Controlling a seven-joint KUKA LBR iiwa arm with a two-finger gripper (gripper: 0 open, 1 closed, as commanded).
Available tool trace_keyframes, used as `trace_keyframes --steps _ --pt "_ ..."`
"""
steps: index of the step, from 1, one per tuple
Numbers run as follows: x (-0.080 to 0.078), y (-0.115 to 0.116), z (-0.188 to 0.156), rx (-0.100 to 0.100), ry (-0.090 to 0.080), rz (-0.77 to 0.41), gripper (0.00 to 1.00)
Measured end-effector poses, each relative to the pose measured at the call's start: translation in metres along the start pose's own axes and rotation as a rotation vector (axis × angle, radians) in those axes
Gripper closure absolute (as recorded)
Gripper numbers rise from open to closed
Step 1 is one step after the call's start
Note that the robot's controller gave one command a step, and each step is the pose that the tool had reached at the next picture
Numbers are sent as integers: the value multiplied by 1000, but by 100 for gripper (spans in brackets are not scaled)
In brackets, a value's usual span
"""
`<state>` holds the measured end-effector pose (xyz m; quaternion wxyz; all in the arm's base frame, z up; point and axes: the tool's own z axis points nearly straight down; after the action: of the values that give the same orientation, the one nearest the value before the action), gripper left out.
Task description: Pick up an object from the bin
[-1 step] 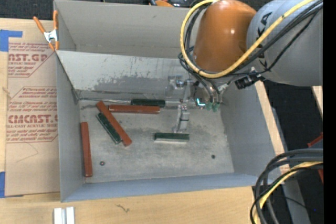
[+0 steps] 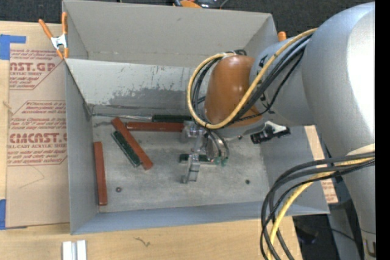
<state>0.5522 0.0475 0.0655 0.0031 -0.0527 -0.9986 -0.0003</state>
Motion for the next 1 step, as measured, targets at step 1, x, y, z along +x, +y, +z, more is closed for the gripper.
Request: trace_keyframes --steps 1 --pt "-3 1 -5 -2 -8 -1 100"
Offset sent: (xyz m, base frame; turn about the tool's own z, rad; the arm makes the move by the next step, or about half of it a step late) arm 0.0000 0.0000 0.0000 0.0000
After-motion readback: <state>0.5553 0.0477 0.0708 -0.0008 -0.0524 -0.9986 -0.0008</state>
